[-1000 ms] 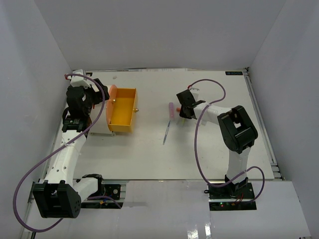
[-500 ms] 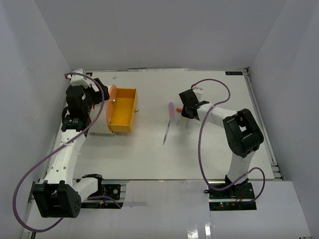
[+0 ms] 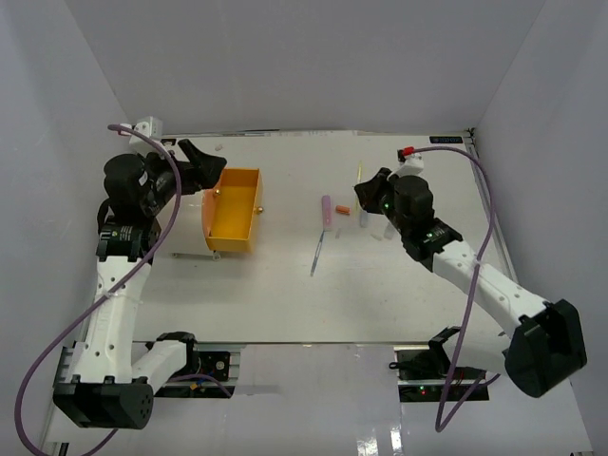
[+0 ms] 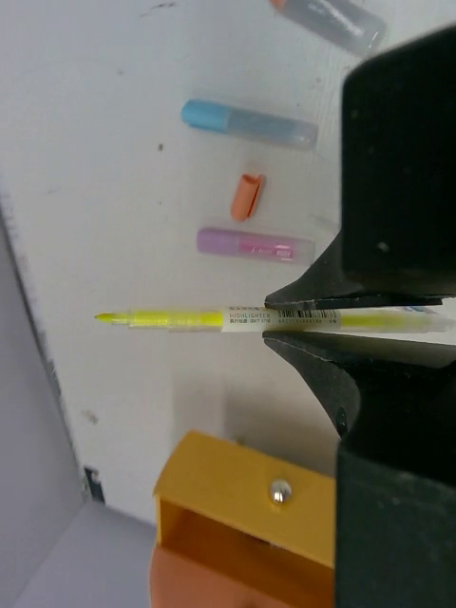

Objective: Sort the stationery into containers
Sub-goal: Pick up the pen from the center of the board.

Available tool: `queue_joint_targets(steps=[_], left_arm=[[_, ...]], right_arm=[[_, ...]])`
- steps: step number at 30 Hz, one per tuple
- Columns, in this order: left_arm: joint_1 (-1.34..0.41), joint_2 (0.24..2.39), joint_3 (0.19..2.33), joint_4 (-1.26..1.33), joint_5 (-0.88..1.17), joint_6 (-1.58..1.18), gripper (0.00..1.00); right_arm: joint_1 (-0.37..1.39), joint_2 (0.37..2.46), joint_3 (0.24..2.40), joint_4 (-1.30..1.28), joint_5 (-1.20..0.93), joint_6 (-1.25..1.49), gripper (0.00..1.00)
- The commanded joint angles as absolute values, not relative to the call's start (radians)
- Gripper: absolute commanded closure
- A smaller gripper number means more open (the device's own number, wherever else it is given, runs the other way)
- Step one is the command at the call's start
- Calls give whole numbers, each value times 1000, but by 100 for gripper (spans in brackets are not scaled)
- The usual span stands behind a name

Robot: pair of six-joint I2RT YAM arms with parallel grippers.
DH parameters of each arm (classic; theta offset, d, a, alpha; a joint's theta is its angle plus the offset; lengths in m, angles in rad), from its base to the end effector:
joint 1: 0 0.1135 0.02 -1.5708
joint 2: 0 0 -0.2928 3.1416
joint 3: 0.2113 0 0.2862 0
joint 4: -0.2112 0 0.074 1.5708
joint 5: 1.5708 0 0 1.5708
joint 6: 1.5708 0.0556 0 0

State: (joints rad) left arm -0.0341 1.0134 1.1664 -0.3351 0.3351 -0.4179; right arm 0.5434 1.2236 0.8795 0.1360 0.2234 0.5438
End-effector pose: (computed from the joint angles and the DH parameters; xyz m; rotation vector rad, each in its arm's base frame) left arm 0.2562 -0.0270 0.4411 -0.0927 1.7815 -0.6208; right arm 0.2884 0.1598 0.3245 0.1645 1.8038 0.5834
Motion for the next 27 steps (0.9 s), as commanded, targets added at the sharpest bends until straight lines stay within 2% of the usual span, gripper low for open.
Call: queue_joint_targets(steps=[1, 7, 17, 27], left_arm=[[-75, 974, 1193, -335, 517, -521, 2], [-311, 991, 1138, -235, 491, -551, 2], [-626, 1140, 1031, 56, 382, -584, 2], [-696, 1285, 1046, 248, 425, -592, 13]], right_arm=[[540, 1112, 813, 383, 77, 492, 92], [541, 997, 716, 573, -95, 489, 92], [541, 910, 617, 785, -172, 551, 92], [543, 910, 578, 862, -190, 597, 92]])
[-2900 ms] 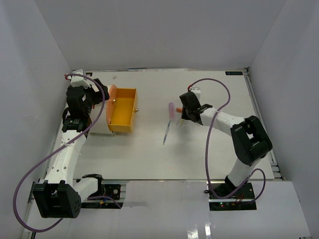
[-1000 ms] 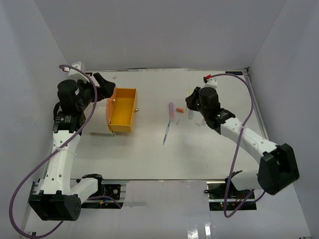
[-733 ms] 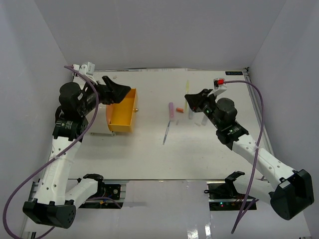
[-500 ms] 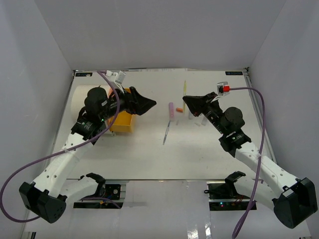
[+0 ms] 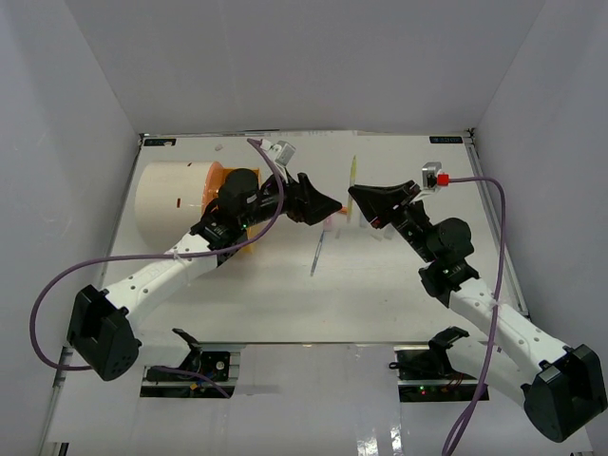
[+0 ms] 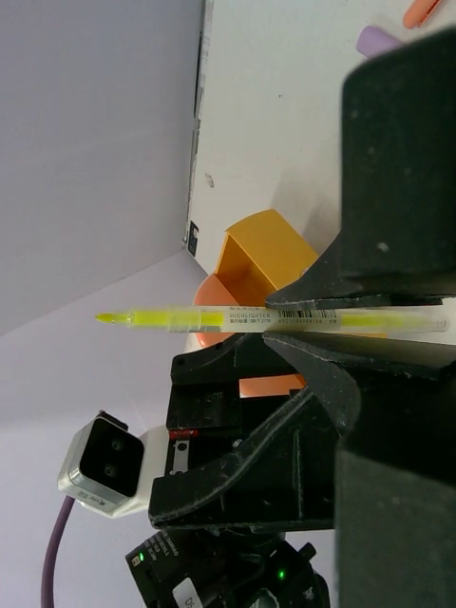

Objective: Sort the stationery into containers
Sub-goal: Pick up the pen from the center of the board.

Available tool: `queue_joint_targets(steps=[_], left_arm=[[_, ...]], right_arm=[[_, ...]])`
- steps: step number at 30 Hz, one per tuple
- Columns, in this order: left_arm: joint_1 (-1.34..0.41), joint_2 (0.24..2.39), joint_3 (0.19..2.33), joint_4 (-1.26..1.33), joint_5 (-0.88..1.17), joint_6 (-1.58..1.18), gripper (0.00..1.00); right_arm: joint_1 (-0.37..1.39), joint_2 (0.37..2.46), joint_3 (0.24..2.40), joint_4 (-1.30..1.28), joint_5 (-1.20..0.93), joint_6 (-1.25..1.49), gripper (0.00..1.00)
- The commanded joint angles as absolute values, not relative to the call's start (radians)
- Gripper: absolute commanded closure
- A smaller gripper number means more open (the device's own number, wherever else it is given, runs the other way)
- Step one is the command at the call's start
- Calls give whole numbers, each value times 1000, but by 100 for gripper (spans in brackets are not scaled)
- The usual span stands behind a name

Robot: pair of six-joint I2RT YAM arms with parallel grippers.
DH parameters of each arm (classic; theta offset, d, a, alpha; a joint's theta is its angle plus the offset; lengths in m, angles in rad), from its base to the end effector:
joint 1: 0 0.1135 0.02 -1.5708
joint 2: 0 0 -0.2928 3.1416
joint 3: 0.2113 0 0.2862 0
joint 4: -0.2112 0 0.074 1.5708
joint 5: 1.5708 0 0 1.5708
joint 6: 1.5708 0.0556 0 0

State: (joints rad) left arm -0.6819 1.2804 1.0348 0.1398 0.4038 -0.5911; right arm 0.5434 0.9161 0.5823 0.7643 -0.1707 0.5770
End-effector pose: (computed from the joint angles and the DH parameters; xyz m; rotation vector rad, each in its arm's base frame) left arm 0.2553 -0.2354 0.3710 0.4152 1.7935 -1.2660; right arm 0.2029 0.1336 0.3645 -0.1405 1.2069 1.0855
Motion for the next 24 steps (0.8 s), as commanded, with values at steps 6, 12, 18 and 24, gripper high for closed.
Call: queue_joint_targets(steps=[6, 12, 18, 24], left_arm=[[-707, 1328, 1046, 314, 480, -583, 19], [-718, 1354, 1043, 364, 528, -554, 23], [-718, 1370, 1057, 383, 569, -508, 35], [-718, 1399, 1077, 388, 601, -485, 46]], right_arm=[[543, 923, 575, 888, -192, 612, 92], [543, 953, 586, 920, -204, 624, 92], [543, 976, 606, 949, -229, 629, 92], [543, 1006, 604, 1014, -247, 644, 92]])
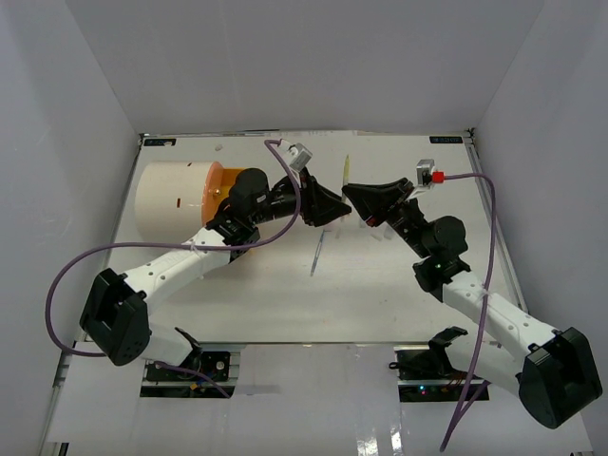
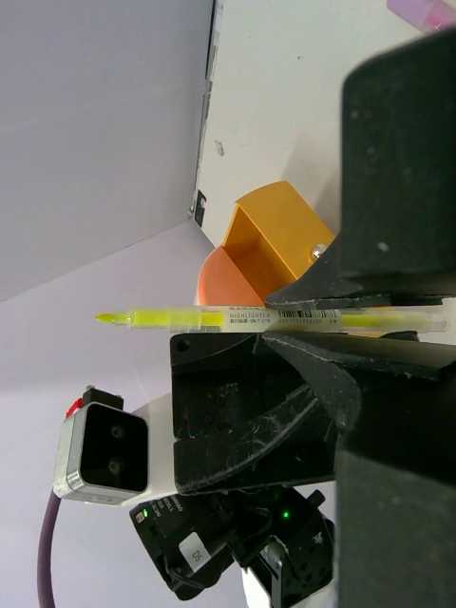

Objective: Sort the stationery into containers
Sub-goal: Pick up the pen from the center of the board.

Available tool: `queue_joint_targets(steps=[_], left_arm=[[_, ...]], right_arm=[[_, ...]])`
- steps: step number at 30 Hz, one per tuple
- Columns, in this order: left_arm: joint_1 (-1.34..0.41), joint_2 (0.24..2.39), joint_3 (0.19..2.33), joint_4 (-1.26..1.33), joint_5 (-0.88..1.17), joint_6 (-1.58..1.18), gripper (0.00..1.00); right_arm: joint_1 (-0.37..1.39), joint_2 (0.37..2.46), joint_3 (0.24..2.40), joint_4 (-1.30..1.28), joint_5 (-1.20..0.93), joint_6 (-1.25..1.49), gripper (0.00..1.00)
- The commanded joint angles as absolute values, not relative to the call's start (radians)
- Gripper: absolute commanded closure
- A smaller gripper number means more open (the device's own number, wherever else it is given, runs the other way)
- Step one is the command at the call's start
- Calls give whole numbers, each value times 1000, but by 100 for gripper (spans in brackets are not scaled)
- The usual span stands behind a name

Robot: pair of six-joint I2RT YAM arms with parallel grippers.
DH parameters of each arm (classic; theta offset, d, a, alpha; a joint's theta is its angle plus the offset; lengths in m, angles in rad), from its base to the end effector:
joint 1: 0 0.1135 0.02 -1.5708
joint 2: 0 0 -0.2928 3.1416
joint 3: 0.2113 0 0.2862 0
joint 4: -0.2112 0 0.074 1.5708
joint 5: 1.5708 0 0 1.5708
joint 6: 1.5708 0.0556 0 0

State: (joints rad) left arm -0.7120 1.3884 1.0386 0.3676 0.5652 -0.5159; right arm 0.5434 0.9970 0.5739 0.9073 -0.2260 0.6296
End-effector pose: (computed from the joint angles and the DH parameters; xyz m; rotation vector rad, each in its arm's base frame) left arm 0.2616 -0.2651 0.3641 0.6532 1.6096 -1.3724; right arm 0.2112 0.1422 0.3589 -0.1671 1.1631 1.1676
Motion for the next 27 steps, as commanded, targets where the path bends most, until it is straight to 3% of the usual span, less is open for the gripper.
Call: queue_joint_targets(steps=[1, 8, 13, 16, 17, 22, 27], left_arm=[[-718, 1404, 1084, 381, 606, -474, 47], [-718, 1414, 1111, 361, 630, -382, 67], [-716, 1413, 1124, 328, 675, -292, 88], [-715, 1411, 1126, 302, 693, -230, 97], [-716, 1410, 1127, 289, 695, -215, 99], [-715, 1402, 1143, 175, 681, -86, 100], [-713, 1399, 1169, 32, 650, -2, 100]], right_arm=[[545, 1009, 607, 1017, -253, 644, 92], [545, 1031, 626, 1039, -287, 630, 92], [545, 1035, 634, 1042, -304, 611, 91], [545, 1035, 643, 1019, -319, 583, 80], [545, 1032, 647, 1002, -324, 559, 69], [543, 1000, 689, 829, -327, 462, 43], [538, 988, 758, 664, -321, 367, 41]])
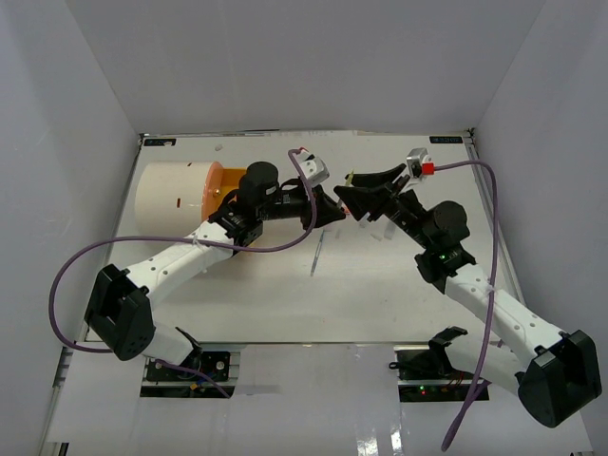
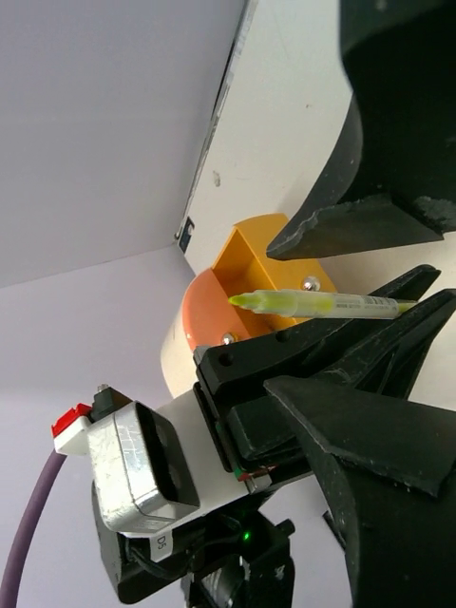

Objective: Sort the stationery into containers
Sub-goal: Pick up the pen from the center of the board.

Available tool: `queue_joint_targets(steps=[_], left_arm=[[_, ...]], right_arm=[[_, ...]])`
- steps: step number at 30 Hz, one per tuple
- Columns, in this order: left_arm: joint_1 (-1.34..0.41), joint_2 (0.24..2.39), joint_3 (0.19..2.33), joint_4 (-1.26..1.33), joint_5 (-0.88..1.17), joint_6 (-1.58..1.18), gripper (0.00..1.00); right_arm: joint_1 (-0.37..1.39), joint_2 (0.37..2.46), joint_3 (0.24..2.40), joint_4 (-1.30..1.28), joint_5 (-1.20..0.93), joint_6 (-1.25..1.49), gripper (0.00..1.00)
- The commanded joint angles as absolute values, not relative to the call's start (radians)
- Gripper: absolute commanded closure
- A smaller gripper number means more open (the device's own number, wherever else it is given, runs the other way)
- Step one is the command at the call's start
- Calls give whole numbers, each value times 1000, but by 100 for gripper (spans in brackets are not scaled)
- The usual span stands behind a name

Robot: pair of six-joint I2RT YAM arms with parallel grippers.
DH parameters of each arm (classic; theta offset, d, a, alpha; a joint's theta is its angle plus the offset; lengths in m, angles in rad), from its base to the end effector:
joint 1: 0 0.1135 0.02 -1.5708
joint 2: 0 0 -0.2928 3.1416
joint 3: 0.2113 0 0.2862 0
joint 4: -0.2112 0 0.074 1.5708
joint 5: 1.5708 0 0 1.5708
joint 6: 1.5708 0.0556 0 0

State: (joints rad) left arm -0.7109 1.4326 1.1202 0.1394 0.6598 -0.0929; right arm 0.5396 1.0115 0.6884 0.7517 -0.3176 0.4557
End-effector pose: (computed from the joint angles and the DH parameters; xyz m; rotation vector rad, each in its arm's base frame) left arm 0.2662 -0.2742 0.3543 1.0294 1.5400 -1.1463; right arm 0.2179 0.1507 0.3825 -0.3474 1.1804 1.0551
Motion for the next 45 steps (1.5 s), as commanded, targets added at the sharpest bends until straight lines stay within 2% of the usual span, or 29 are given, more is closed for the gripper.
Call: queue_joint_targets(steps=[1, 11, 18, 21, 22, 23, 25, 26, 28, 29, 32, 36, 45], left_arm=[[-713, 1394, 1172, 25, 640, 36, 100], [-713, 1371, 1187, -35, 641, 75, 100], [-713, 1367, 1186, -35, 641, 77, 100], [-713, 1365, 1189, -37, 646, 77, 100], [-713, 1362, 1187, -38, 646, 77, 100], [-713, 1362, 1186, -37, 644, 77, 97], [-713, 1358, 1177, -32, 641, 72, 91], [-713, 1351, 1170, -16, 640, 68, 78], [-713, 1344, 1157, -8, 643, 55, 67], [-712, 1338, 1146, 33, 646, 52, 57], [-712, 1333, 1131, 70, 647, 32, 46], [-712, 1333, 1127, 120, 666, 8, 42], [-712, 1374, 1147, 161, 690, -43, 43]], right_arm=[[537, 988, 773, 631, -321, 359, 43], [535, 1037, 822, 543, -344, 347, 61], [535, 1051, 830, 522, -360, 344, 68], [534, 1046, 825, 517, -353, 341, 79], [535, 1046, 827, 514, -351, 341, 88], [534, 1045, 828, 512, -353, 339, 92], [535, 1043, 825, 523, -362, 348, 92], [534, 1040, 821, 534, -362, 354, 92], [535, 1037, 799, 575, -362, 383, 92], [535, 1034, 793, 590, -361, 393, 92], [535, 1031, 772, 638, -364, 432, 92], [537, 1042, 750, 696, -390, 483, 92], [538, 1054, 719, 805, -413, 571, 92]])
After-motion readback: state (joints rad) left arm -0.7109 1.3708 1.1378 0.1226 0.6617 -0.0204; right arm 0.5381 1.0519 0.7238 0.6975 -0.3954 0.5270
